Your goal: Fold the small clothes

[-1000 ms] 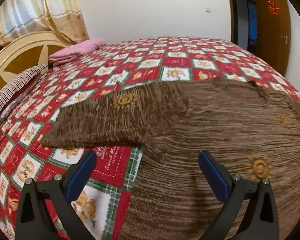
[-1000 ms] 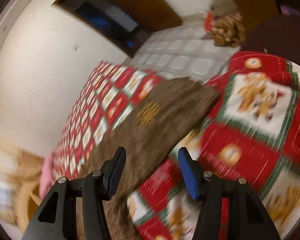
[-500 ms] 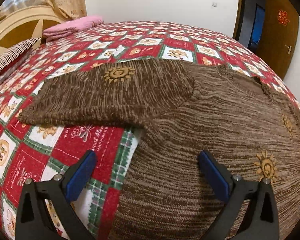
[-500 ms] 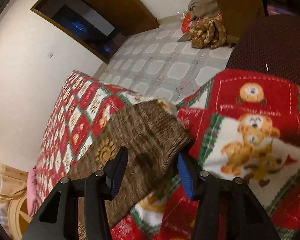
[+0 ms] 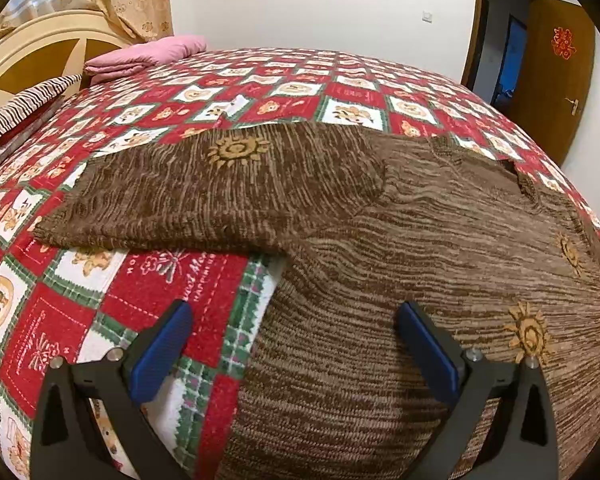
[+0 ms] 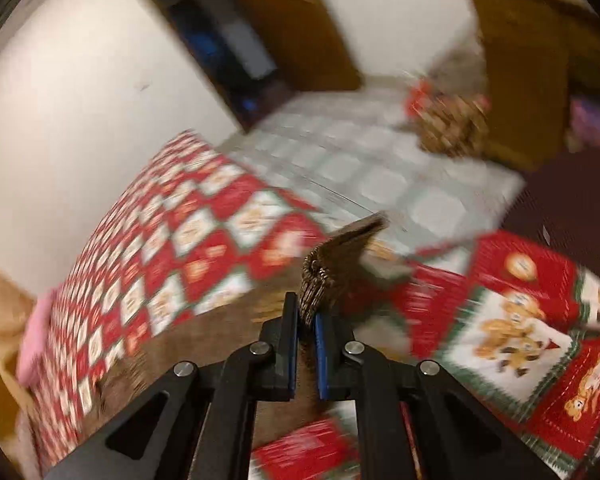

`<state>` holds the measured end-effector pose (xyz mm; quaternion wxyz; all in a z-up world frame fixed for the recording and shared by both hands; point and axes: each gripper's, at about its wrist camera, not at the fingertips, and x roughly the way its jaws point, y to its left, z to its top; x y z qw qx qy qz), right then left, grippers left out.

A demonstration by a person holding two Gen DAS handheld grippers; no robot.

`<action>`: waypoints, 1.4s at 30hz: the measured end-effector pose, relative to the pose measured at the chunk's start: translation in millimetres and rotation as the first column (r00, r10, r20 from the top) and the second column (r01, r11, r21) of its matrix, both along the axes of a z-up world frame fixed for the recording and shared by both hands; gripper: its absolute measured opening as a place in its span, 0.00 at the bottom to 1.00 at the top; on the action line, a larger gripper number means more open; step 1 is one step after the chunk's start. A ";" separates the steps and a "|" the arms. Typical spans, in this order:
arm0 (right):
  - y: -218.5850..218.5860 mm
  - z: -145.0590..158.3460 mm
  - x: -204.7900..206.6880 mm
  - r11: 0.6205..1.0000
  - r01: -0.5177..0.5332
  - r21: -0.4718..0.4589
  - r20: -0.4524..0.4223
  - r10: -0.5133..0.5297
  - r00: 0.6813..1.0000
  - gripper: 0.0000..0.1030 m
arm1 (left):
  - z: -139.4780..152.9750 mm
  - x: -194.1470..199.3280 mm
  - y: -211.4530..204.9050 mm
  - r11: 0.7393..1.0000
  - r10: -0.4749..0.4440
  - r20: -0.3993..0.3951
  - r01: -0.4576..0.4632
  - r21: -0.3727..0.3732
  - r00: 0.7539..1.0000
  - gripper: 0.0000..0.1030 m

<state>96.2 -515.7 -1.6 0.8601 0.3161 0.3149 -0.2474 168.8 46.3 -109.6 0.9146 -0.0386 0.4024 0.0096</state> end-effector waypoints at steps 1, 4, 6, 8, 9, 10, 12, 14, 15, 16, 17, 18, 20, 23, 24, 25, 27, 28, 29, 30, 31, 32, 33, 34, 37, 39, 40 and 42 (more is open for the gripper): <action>19.2 11.2 9.3 0.998 -0.048 -0.030 0.001 0.048 0.999 0.07 | -0.1 0.3 0.2 1.000 -0.001 0.002 0.001 -0.002 1.000 1.00; 85.6 30.5 39.4 0.976 -0.202 -0.085 0.000 0.203 0.979 0.07 | 0.2 0.3 0.9 1.000 -0.003 0.007 0.003 -0.010 1.000 1.00; 126.3 29.3 58.3 0.952 -0.291 -0.091 -0.001 0.292 0.956 0.07 | 0.1 0.5 0.8 1.000 -0.004 0.008 0.004 -0.010 1.000 1.00; 174.3 22.6 72.0 0.919 -0.387 -0.072 0.006 0.389 0.921 0.07 | 0.1 0.2 1.1 1.000 -0.003 0.008 0.003 -0.010 1.000 1.00; 203.6 15.9 80.8 0.894 -0.444 -0.064 0.006 0.445 0.895 0.07 | 0.1 0.3 1.5 1.000 -0.004 0.010 0.004 -0.012 1.000 1.00; 221.0 10.5 85.2 0.877 -0.476 -0.061 0.006 0.477 0.879 0.07 | 0.1 0.2 1.5 1.000 -0.005 0.011 0.005 -0.014 1.000 1.00; 268.9 -10.0 94.7 0.832 -0.553 -0.043 0.001 0.553 0.833 0.07 | 0.1 -0.2 1.9 1.000 -0.006 0.012 0.007 -0.015 1.000 1.00; 298.2 -29.2 101.9 0.807 -0.590 -0.021 -0.010 0.590 0.808 0.07 | 0.2 0.1 1.8 1.000 -0.007 0.013 0.008 -0.016 1.000 1.00; 312.8 -43.6 104.2 0.796 -0.605 -0.006 -0.020 0.605 0.796 0.07 | 0.1 -0.2 2.0 1.000 -0.007 0.013 0.007 -0.016 1.000 1.00; 321.4 -56.2 106.3 0.789 -0.615 0.001 -0.031 0.614 0.788 0.07 | 0.1 -0.1 2.1 1.000 -0.007 0.013 0.007 -0.016 1.000 1.00; 328.8 -62.8 106.5 0.784 -0.621 0.003 -0.038 0.620 0.784 0.07 | 0.2 0.3 2.2 1.000 -0.007 0.014 0.007 -0.017 1.000 1.00; 334.6 -71.3 103.7 0.779 -0.627 0.003 -0.043 0.627 0.778 0.07 | 0.0 -0.2 1.7 1.000 -0.007 0.014 0.007 -0.017 1.000 1.00; 340.4 -90.0 101.3 0.759 -0.651 0.016 -0.038 0.651 0.758 0.07 | 0.2 -0.2 1.2 1.000 -0.008 0.018 0.008 -0.019 1.000 1.00; 341.5 -106.9 98.5 0.740 -0.671 0.039 -0.035 0.672 0.740 0.09 | 0.1 0.0 1.0 1.000 -0.009 0.021 0.009 -0.020 1.000 1.00; 342.0 -111.0 97.8 0.734 -0.678 0.036 -0.025 0.679 0.734 0.09 | 0.2 0.3 0.7 1.000 -0.009 0.021 0.009 -0.019 1.000 1.00; 342.6 -110.7 99.8 0.732 -0.681 0.027 -0.021 0.681 0.732 0.10 | 0.0 -0.4 1.5 1.000 -0.009 0.021 0.009 -0.019 1.000 1.00; 343.5 -108.9 103.2 0.710 -0.703 0.045 -0.029 0.704 0.710 0.20 | 0.2 0.1 1.1 1.000 -0.009 0.021 0.009 -0.020 1.000 1.00; 343.5 -107.4 103.8 0.697 -0.715 0.064 -0.020 0.717 0.697 0.38 | 0.0 -0.3 1.3 1.000 -0.009 0.021 0.009 -0.019 1.000 1.00; 343.3 -104.0 103.0 0.670 -0.736 0.099 0.016 0.738 0.674 0.49 | 0.0 -0.3 1.4 1.000 -0.009 0.021 0.009 -0.020 1.000 1.00; 343.6 -100.1 100.6 0.653 -0.749 0.117 0.051 0.749 0.661 0.64 | 0.2 0.1 1.1 1.000 -0.009 0.020 0.009 -0.020 1.000 1.00; 343.1 -94.5 96.4 0.627 -0.768 0.131 0.101 0.762 0.640 0.65 | 0.0 -0.2 1.2 1.000 -0.009 0.021 0.009 -0.021 1.000 1.00; 342.5 -88.7 91.7 0.611 -0.781 0.130 0.134 0.770 0.624 0.65 | 0.1 0.0 1.0 1.000 -0.009 0.021 0.009 -0.021 1.000 1.00; 338.2 -80.7 85.5 0.611 -0.784 0.112 0.167 0.766 0.620 0.65 | 0.2 0.3 0.6 1.000 -0.009 0.022 0.009 -0.021 1.000 1.00; 331.1 -74.2 80.6 0.634 -0.768 0.089 0.190 0.746 0.638 0.65 | 0.1 0.0 1.0 1.000 -0.009 0.022 0.009 -0.020 1.000 1.00; 300.0 -68.1 79.0 0.742 -0.667 0.063 0.172 0.650 0.740 0.65 | 0.1 -0.1 1.1 1.000 -0.009 0.022 0.009 -0.021 1.000 1.00; 281.6 -72.1 85.7 0.796 -0.603 0.056 0.115 0.594 0.796 0.61 | 0.3 0.3 0.5 1.000 -0.009 0.022 0.009 -0.021 1.000 1.00; 274.2 -76.6 91.5 0.818 -0.573 0.050 0.089 0.568 0.818 0.59 | 0.1 -0.2 1.2 1.000 -0.009 0.022 0.009 -0.020 1.000 1.00; 270.7 -83.9 102.0 0.838 -0.546 0.019 0.034 0.545 0.838 0.58 | 0.1 -0.4 1.3 1.000 -0.009 0.022 0.009 -0.020 1.000 1.00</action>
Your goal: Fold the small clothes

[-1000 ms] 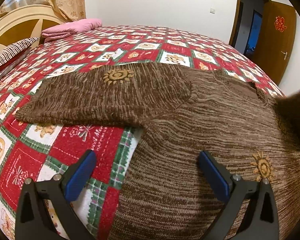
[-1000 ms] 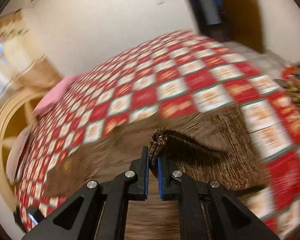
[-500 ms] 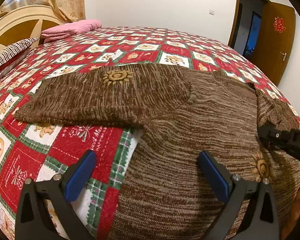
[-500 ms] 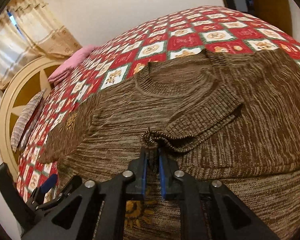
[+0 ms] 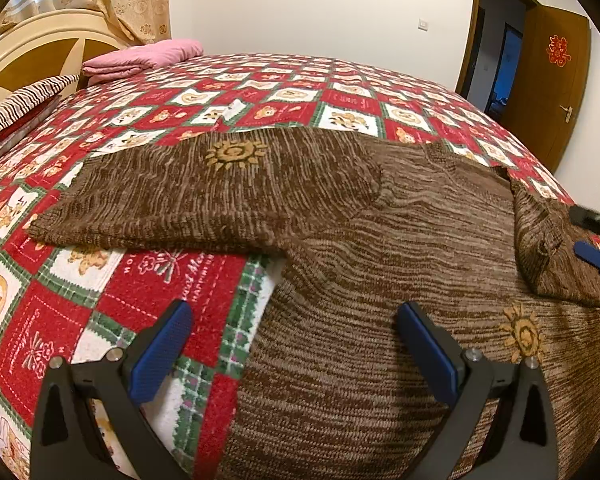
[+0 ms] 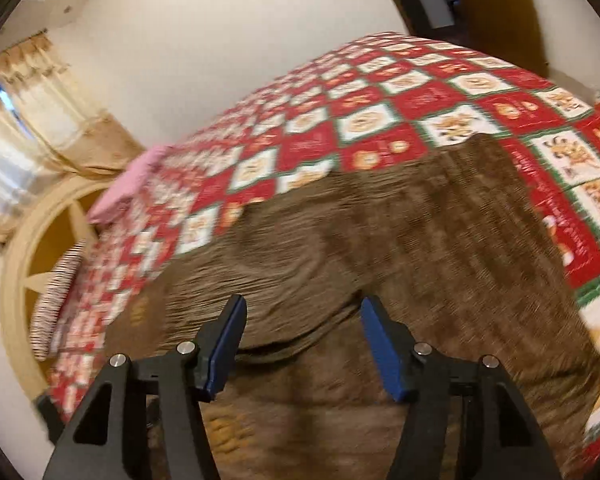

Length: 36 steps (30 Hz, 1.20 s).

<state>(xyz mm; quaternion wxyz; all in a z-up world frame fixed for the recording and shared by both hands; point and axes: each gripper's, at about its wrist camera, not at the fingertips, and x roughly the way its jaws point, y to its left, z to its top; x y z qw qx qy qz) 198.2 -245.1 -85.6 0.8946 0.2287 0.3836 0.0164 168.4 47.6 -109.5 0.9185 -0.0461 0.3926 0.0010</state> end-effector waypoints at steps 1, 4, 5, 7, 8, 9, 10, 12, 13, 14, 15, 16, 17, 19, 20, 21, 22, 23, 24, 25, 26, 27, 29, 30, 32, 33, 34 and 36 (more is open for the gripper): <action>1.5 -2.6 3.9 1.000 0.005 -0.021 -0.007 -0.005 1.000 0.54 | 0.0 0.0 0.0 1.000 0.000 0.000 0.000 0.000 1.000 1.00; 12.8 -14.1 23.5 0.997 -0.032 -0.067 -0.064 0.028 0.998 0.24 | 0.1 -0.3 0.1 1.000 0.000 0.001 0.000 0.000 1.000 1.00; 18.1 -17.6 29.9 0.996 -0.044 -0.077 -0.096 0.037 0.995 0.18 | 0.1 -0.4 0.2 1.000 0.000 0.001 0.000 0.000 1.000 1.00; 36.8 -16.7 42.4 0.993 -0.098 -0.061 -0.098 0.092 0.991 0.17 | 0.4 -0.6 -0.1 1.000 -0.001 0.003 0.001 -0.002 1.000 1.00; 39.4 -16.7 44.7 0.991 -0.134 -0.031 -0.085 0.130 0.988 0.17 | 0.5 -0.4 -0.2 1.000 -0.001 0.003 0.001 -0.002 1.000 1.00; 44.7 -14.0 50.1 0.977 -0.201 0.067 -0.047 0.204 0.978 0.17 | 0.7 0.0 -0.6 1.000 -0.001 0.002 0.001 -0.002 1.000 1.00; 46.7 -11.5 53.2 0.958 -0.245 0.152 -0.009 0.249 0.968 0.17 | 0.4 -0.8 0.0 1.000 0.000 0.002 0.000 -0.001 1.000 1.00; 45.0 -5.0 54.3 0.917 -0.289 0.275 0.067 0.281 0.957 0.17 | 0.6 -0.5 -0.4 1.000 0.000 0.002 0.000 -0.002 1.000 1.00; 42.4 -0.8 51.6 0.913 -0.286 0.292 0.093 0.271 0.958 0.17 | 0.3 -0.9 0.1 1.000 0.000 0.002 0.000 -0.001 1.000 1.00; 41.5 1.0 49.1 0.918 -0.279 0.283 0.097 0.262 0.960 0.17 | 0.2 -1.0 0.3 1.000 0.000 0.002 0.000 -0.001 1.000 1.00; 38.0 1.8 44.3 0.937 -0.254 0.240 0.083 0.241 0.967 0.17 | 0.1 -1.0 0.4 1.000 0.000 0.002 0.000 -0.001 1.000 1.00; 35.3 1.8 40.7 0.953 -0.232 0.194 0.061 0.224 0.973 0.17 | 0.0 -1.0 0.4 1.000 -0.001 0.003 0.001 -0.002 1.000 1.00; 30.5 1.2 35.5 0.969 -0.207 0.137 0.035 0.204 0.978 0.17 | 0.0 -0.6 0.1 1.000 -0.001 0.003 0.001 -0.003 1.000 1.00; 18.3 -0.8 18.4 0.987 -0.157 0.027 -0.003 0.157 0.988 0.17 | 0.6 -0.4 -0.1 1.000 -0.001 0.004 0.002 -0.006 1.000 1.00; 11.7 -1.2 9.6 0.991 -0.137 -0.004 -0.008 0.137 0.991 0.17 | 0.8 0.4 -0.9 1.000 -0.002 0.004 0.002 -0.006 1.000 1.00; 0.0 -1.8 -2.3 0.993 -0.111 -0.035 -0.013 0.111 0.994 0.17 | 0.9 0.6 -0.9 1.000 -0.002 0.004 0.002 -0.007 1.000 1.00; -14.2 -2.3 -14.2 0.994 -0.081 -0.069 -0.016 0.080 0.997 0.17 | 0.6 -0.5 0.0 1.000 -0.002 0.005 0.002 -0.007 1.000 1.00; -28.2 -3.4 -24.0 0.994 -0.054 -0.092 -0.021 0.053 0.998 0.17 | 0.5 -0.6 0.1 1.000 -0.002 0.005 0.002 -0.006 1.000 1.00; -45.7 -7.7 -33.1 0.993 -0.018 -0.113 -0.043 0.013 0.999 0.17 | 1.0 0.3 -0.9 1.000 -0.002 0.004 0.002 -0.005 1.000 1.00; -61.8 -11.5 -40.1 0.992 0.018 -0.128 -0.072 -0.027 0.997 0.17 | 0.5 -0.7 0.0 1.000 -0.002 0.004 0.002 -0.006 1.000 1.00; -82.0 -18.9 -50.6 0.989 0.066 -0.136 -0.100 -0.080 0.992 0.17 | 0.8 -0.4 -0.5 1.000 -0.002 0.003 0.002 -0.005 1.000 1.00; -96.5 -24.8 -60.9 0.992 0.091 -0.086 -0.082 -0.098 0.992 0.16 | 0.9 -0.2 -0.9 1.000 -0.002 0.003 0.002 -0.004 1.000 1.00; -116.2 -33.9 -78.9 0.994 0.108 0.036 -0.027 -0.107 0.994 0.14 | 0.9 0.1 -0.7 1.000 -0.001 0.002 0.001 -0.002 1.000 1.00; -118.2 -36.4 -82.6 0.992 0.117 0.045 -0.022 -0.116 0.993 0.14 | 1.1 0.5 -1.4 1.000 -0.001 0.000 0.001 0.001 1.000 1.00; -112.0 -33.4 -85.1 0.990 0.139 -0.007 -0.019 -0.139 0.990 0.14 | 0.3 0.3 -0.6 1.000 0.000 -0.003 0.000 0.007 1.000 1.00; -104.8 -30.1 -83.6 0.987 0.151 -0.060 -0.029 -0.153 0.988 0.14 | 0.5 1.2 -1.2 1.000 0.000 -0.006 0.000 0.009 1.000 1.00; -93.7 -23.8 -81.4 0.977 0.164 -0.135 -0.040 -0.171 0.984 0.17 | -0.1 0.8 -1.0 1.000 0.001 -0.007 -0.001 0.011 1.000 1.00; -74.1 -12.0 -81.1 0.963 0.171 -0.210 -0.016 -0.178 0.984 0.17 | -0.3 2.9 -1.8 1.000 0.002 -0.019 -0.002 0.017 1.000 1.00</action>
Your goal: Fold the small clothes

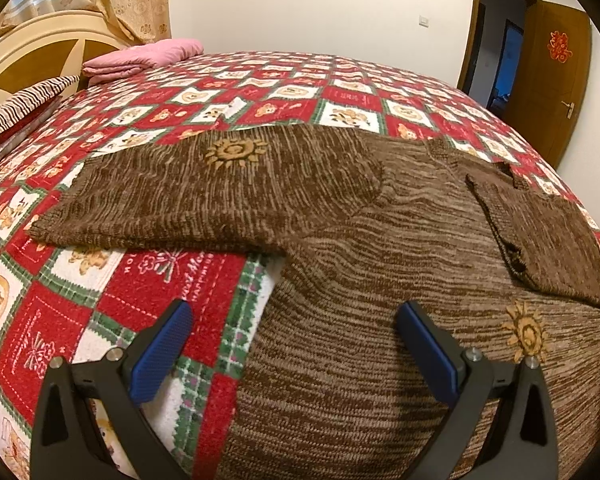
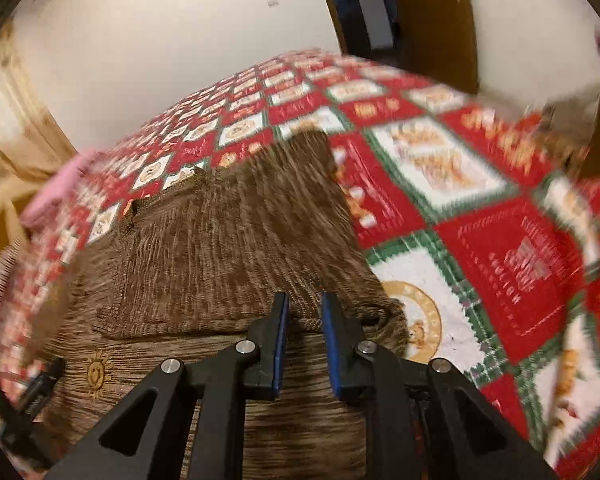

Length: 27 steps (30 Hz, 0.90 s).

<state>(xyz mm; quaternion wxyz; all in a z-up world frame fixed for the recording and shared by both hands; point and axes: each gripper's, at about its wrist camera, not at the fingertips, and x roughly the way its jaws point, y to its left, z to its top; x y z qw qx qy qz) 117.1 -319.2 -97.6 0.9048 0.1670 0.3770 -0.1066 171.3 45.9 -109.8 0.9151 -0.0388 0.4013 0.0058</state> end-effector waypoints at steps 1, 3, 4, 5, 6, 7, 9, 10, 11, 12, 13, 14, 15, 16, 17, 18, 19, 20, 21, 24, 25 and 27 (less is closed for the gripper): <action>11.3 7.0 -0.7 1.000 -0.021 -0.022 0.037 0.022 0.999 0.19 | -0.4 0.2 0.0 1.000 -0.002 -0.007 0.002 0.004 1.000 1.00; 32.2 14.9 1.3 0.996 -0.064 -0.054 0.077 0.068 0.995 0.41 | 0.7 1.8 -0.1 1.000 -0.018 -0.034 0.018 0.013 0.999 1.00; 41.5 13.6 4.0 0.994 -0.086 -0.068 0.088 0.092 0.992 0.63 | 1.8 0.5 1.2 0.999 -0.034 -0.050 0.035 0.017 0.998 1.00; 48.0 10.6 5.6 0.993 -0.096 -0.074 0.097 0.103 0.990 0.69 | 3.6 -1.7 3.8 0.999 -0.044 -0.062 0.045 0.016 0.997 1.00; 52.3 5.7 6.2 0.992 -0.099 -0.073 0.099 0.106 0.989 0.70 | 6.0 -4.8 7.8 0.999 -0.044 -0.069 0.045 0.014 0.997 1.00; 53.4 -5.4 7.6 0.993 -0.104 -0.061 0.080 0.109 0.991 0.70 | 10.6 -10.6 18.0 1.000 -0.025 -0.059 0.025 0.014 0.998 1.00; 56.3 -15.7 12.1 0.994 -0.109 -0.029 0.026 0.110 0.994 0.70 | 20.7 -18.8 45.6 0.998 0.056 -0.011 -0.056 0.001 0.998 1.00; 54.6 -12.8 10.0 0.993 -0.112 -0.024 0.050 0.113 0.992 0.70 | 25.2 -20.1 62.7 0.994 0.107 0.007 -0.107 -0.017 0.994 1.00; 55.3 -11.9 8.6 0.993 -0.114 -0.021 0.059 0.115 0.992 0.70 | 28.1 -18.9 79.3 0.986 0.163 0.012 -0.162 -0.036 0.987 1.00; 55.7 -12.7 8.7 0.993 -0.116 -0.015 0.057 0.116 0.992 0.70 | 30.8 -14.9 103.4 0.966 0.250 0.007 -0.249 -0.064 0.968 1.00; 54.7 -14.1 9.6 0.993 -0.117 -0.008 0.054 0.117 0.992 0.70 | 31.4 -10.2 122.2 0.946 0.315 -0.004 -0.314 -0.084 0.949 1.00; 55.3 -13.9 7.1 0.993 -0.116 -0.007 0.058 0.116 0.992 0.70 | 30.9 -4.5 137.9 0.927 0.362 -0.019 -0.362 -0.097 0.932 0.98; 55.4 -14.1 6.2 0.993 -0.116 -0.005 0.059 0.116 0.991 0.70 | 29.1 4.3 155.6 0.906 0.407 -0.050 -0.410 -0.108 0.912 0.90; 55.8 -14.6 5.9 0.993 -0.116 -0.006 0.059 0.116 0.991 0.70 | 25.9 11.1 167.9 0.890 0.431 -0.073 -0.437 -0.127 0.899 0.86; 56.1 -14.6 5.7 0.993 -0.116 -0.007 0.060 0.116 0.991 0.70 | 22.9 17.6 178.9 0.876 0.445 -0.096 -0.455 -0.159 0.890 0.81; 56.1 -14.7 5.9 0.993 -0.116 -0.006 0.059 0.117 0.991 0.71 | 18.9 22.5 187.0 0.863 0.455 -0.114 -0.469 -0.189 0.883 0.80; 56.0 -15.1 6.0 0.993 -0.117 -0.004 0.058 0.117 0.991 0.71 | 11.9 30.2 196.6 0.841 0.469 -0.140 -0.489 -0.229 0.872 0.80; 55.8 -14.9 6.2 0.993 -0.117 -0.003 0.059 0.117 0.991 0.71 | 7.2 35.7 200.8 0.831 0.476 -0.156 -0.501 -0.241 0.865 0.77; 55.8 -14.8 6.2 0.993 -0.116 -0.003 0.059 0.116 0.991 0.71 | 3.4 39.3 202.2 0.826 0.484 -0.165 -0.511 -0.239 0.859 0.77; 56.5 -15.6 6.1 0.993 -0.118 -0.004 0.057 0.118 0.991 0.71 | 0.8 50.7 197.9 0.822 0.513 -0.133 -0.530 -0.209 0.848 0.77; 56.5 -15.7 5.9 0.993 -0.118 -0.004 0.057 0.118 0.991 0.72 | -0.8 54.0 196.9 0.815 0.526 -0.134 -0.543 -0.202 0.840 0.77; 57.5 -16.2 6.2 0.993 -0.120 -0.006 0.056 0.120 0.991 0.73 | -2.7 57.5 192.6 0.810 0.548 -0.123 -0.561 -0.171 0.828 0.68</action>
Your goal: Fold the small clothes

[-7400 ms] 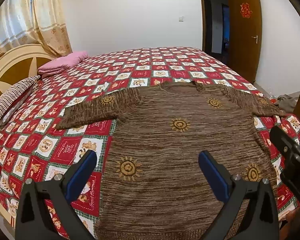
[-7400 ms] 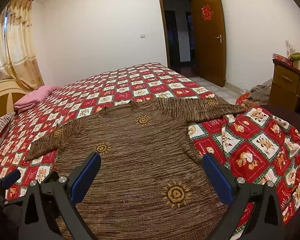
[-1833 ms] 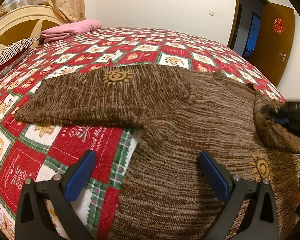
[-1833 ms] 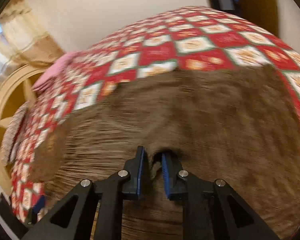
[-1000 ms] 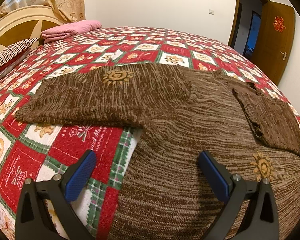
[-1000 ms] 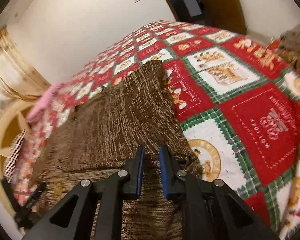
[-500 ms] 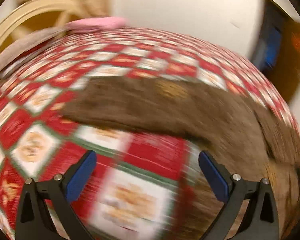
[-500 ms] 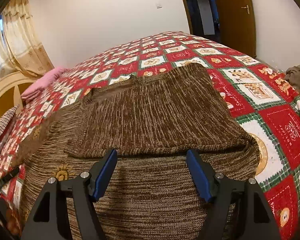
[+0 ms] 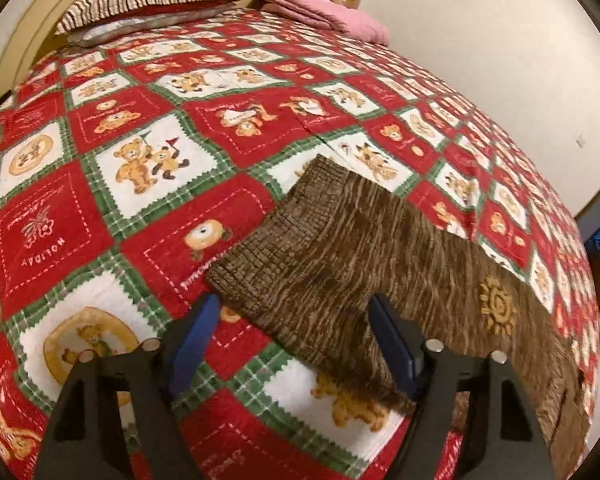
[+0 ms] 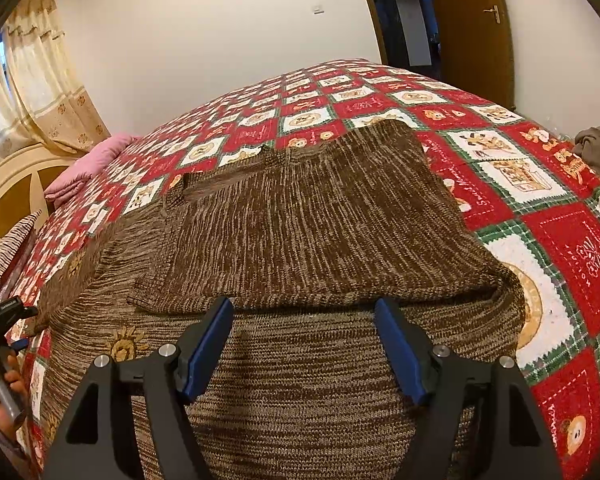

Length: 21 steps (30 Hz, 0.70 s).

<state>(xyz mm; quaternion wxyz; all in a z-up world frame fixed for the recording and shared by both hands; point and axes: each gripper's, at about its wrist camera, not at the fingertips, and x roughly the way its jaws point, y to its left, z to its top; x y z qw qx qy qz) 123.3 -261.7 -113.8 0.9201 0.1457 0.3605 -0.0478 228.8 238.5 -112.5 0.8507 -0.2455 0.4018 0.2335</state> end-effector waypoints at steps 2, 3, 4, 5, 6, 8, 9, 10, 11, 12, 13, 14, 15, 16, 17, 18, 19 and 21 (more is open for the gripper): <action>1.0 -0.2 -0.1 1.000 -0.002 -0.003 -0.001 0.002 1.000 0.73 | -0.8 -0.6 -2.8 0.999 0.006 -0.001 -0.006 0.032 1.000 0.54; 1.0 -0.2 0.1 1.000 -0.002 -0.004 -0.001 0.002 1.000 0.73 | -0.8 -2.2 -2.7 0.999 0.006 0.002 -0.007 0.041 1.000 0.45; 1.3 -0.2 -0.2 1.000 -0.002 -0.005 0.000 0.002 1.000 0.74 | -0.6 -3.9 -1.9 0.999 0.005 0.009 -0.006 0.045 1.000 0.40; 1.4 -0.1 -0.6 1.000 -0.002 -0.003 0.002 0.002 1.000 0.74 | -0.1 -7.4 -0.9 0.999 0.003 0.020 -0.004 0.041 1.000 0.25; 1.1 0.0 -0.6 1.000 -0.002 0.000 0.003 0.002 1.000 0.74 | -0.5 -9.9 0.6 1.000 -0.004 0.033 0.003 0.028 0.999 0.12; 0.2 0.4 -0.9 1.000 -0.002 0.008 0.007 0.002 1.000 0.74 | -0.8 -12.6 0.1 1.000 -0.019 0.051 0.019 0.006 0.999 0.09; -0.5 0.4 -1.0 1.000 -0.002 0.012 0.010 0.002 1.000 0.74 | -0.4 -11.5 -1.9 1.000 -0.025 0.047 0.024 0.016 0.999 0.08; -1.0 0.4 -1.5 1.000 -0.002 0.017 0.013 0.001 1.000 0.74 | 1.3 -7.7 -5.7 0.999 -0.042 0.039 0.041 0.030 0.998 0.08; -1.6 0.5 -1.7 1.000 -0.002 0.022 0.016 0.001 1.000 0.74 | 3.0 -4.2 -8.4 0.998 -0.054 0.035 0.052 0.039 0.998 0.08; -2.3 0.6 -1.8 1.000 -0.002 0.027 0.018 0.002 1.000 0.74 | 5.2 -1.5 -11.5 0.997 -0.063 0.032 0.061 0.047 0.998 0.07; -2.7 0.7 -2.2 0.999 -0.003 0.032 0.021 0.002 1.000 0.74 | 9.9 3.9 -16.6 0.996 -0.084 0.039 0.082 0.047 0.996 0.07; -3.3 0.7 -2.3 0.999 -0.003 0.036 0.023 0.002 1.000 0.74 | 14.8 7.1 -21.6 0.994 -0.104 0.053 0.101 0.045 0.993 0.07; -3.6 0.7 -2.4 0.999 -0.003 0.040 0.024 0.002 1.000 0.74 | 21.2 9.5 -28.6 0.991 -0.124 0.067 0.121 0.051 0.990 0.07; -3.7 0.7 -2.5 0.999 -0.003 0.043 0.026 0.002 1.000 0.74 | 33.9 12.4 -45.5 0.983 -0.171 0.092 0.163 0.087 0.981 0.07; -3.8 0.6 -2.7 0.999 -0.003 0.045 0.027 0.002 1.000 0.74 | 43.3 13.5 -60.2 0.972 -0.210 0.109 0.196 0.126 0.972 0.07; -3.8 0.6 -2.8 0.999 -0.003 0.046 0.028 0.002 1.000 0.74 | 52.6 14.2 -77.7 0.957 -0.255 0.125 0.232 0.171 0.959 0.07; -3.9 0.4 -2.9 0.999 -0.003 0.047 0.029 0.001 1.000 0.74 | 63.9 14.1 -104.5 0.930 -0.324 0.142 0.287 0.230 0.936 0.07; -4.5 0.1 -3.1 0.999 -0.003 0.050 0.031 0.002 1.000 0.74 | 75.2 11.8 -150.8 0.877 -0.430 0.150 0.372 0.303 0.890 0.07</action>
